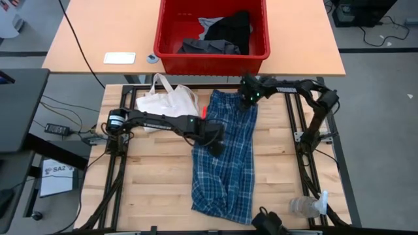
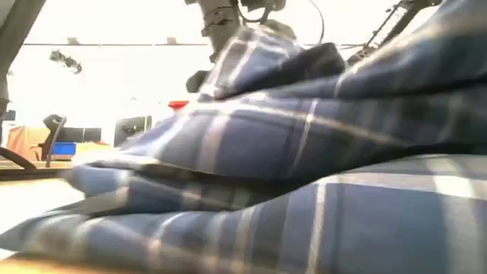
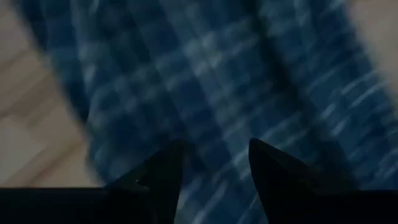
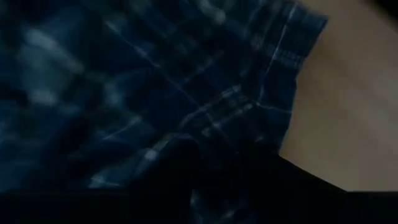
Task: Fold laundry
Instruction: Fold the blue pants
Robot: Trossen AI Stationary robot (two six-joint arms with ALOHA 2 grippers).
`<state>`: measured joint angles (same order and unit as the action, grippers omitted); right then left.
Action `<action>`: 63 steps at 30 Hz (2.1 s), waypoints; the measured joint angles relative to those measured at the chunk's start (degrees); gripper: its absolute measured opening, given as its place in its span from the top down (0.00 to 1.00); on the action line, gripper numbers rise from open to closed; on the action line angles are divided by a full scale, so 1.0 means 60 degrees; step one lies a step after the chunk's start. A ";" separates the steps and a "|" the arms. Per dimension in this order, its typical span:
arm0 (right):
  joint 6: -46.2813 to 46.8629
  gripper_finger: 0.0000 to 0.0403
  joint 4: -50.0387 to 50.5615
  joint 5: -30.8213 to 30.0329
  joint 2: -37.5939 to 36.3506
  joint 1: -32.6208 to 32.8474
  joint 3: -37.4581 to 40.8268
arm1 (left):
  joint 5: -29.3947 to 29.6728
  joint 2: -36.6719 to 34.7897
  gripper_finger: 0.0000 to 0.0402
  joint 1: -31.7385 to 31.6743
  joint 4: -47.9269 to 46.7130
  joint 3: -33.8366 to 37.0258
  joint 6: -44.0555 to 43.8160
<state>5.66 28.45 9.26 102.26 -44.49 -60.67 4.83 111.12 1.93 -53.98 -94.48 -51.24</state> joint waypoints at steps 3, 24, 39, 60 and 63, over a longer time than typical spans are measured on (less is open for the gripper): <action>-0.0752 0.64 0.1093 0.0338 -0.0471 -0.0195 -0.0636 | 0.0017 -0.0014 0.53 0.0131 -0.0823 0.0004 -0.0029; -0.2032 0.63 0.1461 0.0064 0.0189 -0.1732 -0.0173 | -0.0353 0.0170 0.59 0.1287 0.0318 0.0898 -0.0625; -0.0011 0.65 0.2239 0.1135 -0.1754 -0.0767 0.1667 | -0.2007 0.0072 0.77 0.2387 0.1999 0.3949 -0.4177; -0.0039 0.67 -0.1300 0.0669 -0.1871 0.0739 0.1681 | 0.0679 -0.2634 0.85 0.1221 0.2147 0.3230 -0.1512; -0.0042 0.69 -0.1154 0.0711 -0.1087 0.0750 0.1684 | 0.0680 -0.2348 0.85 0.1324 0.3873 0.3312 -0.1013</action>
<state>5.41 21.52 13.53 95.74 -39.99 -50.57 8.91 97.03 9.87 -30.75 -74.60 -57.32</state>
